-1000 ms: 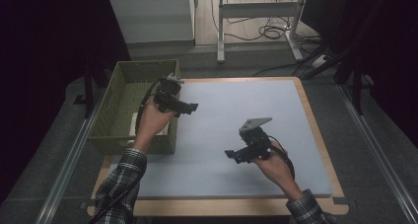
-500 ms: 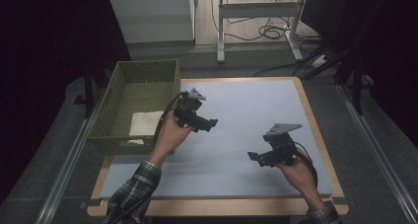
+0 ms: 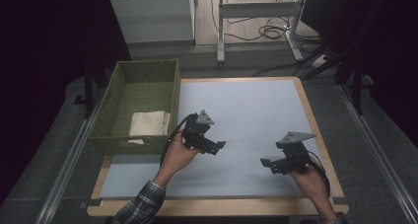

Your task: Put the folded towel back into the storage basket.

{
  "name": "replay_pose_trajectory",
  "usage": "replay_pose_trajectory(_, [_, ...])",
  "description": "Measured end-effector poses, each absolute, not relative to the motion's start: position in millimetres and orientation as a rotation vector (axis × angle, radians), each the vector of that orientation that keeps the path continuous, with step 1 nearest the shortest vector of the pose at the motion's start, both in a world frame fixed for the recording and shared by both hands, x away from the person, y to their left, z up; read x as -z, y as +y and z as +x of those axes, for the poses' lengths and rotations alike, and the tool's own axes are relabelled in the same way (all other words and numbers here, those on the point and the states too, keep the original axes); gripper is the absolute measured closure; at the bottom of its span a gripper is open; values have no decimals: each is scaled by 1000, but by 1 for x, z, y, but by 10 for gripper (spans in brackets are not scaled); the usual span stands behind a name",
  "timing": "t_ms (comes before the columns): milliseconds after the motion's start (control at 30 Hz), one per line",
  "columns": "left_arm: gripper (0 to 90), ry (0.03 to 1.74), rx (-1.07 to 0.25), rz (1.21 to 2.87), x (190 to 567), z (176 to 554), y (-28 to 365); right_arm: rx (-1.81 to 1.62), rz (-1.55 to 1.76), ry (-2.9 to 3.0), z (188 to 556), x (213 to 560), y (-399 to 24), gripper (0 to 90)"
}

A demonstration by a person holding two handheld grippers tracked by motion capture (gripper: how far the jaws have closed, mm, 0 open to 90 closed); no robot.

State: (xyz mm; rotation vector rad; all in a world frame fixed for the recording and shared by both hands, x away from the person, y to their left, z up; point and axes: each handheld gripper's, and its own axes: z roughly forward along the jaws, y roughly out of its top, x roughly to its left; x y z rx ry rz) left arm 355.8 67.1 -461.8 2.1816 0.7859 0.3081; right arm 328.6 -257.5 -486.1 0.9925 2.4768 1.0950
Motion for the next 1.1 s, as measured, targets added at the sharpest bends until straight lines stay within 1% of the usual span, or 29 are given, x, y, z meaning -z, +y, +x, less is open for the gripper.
replay_pose_trajectory(300, [25,754,-311,2176,486,326,67,-1103,979,2461,320,498,-267,96])
replay_pose_trajectory(500, [25,785,-313,2184,508,314,76,-1116,970,2463,318,508,-269,81])
replay_pose_trajectory(667, [24,822,-309,2191,529,308,85,-1101,962,2483,317,522,-266,46])
replay_pose_trajectory(800, [23,853,-334,2218,545,306,89,-1048,948,2500,317,532,-261,33])
replay_pose_trajectory(1100, [19,892,-315,2216,547,308,90,-993,911,2490,314,533,-257,31])
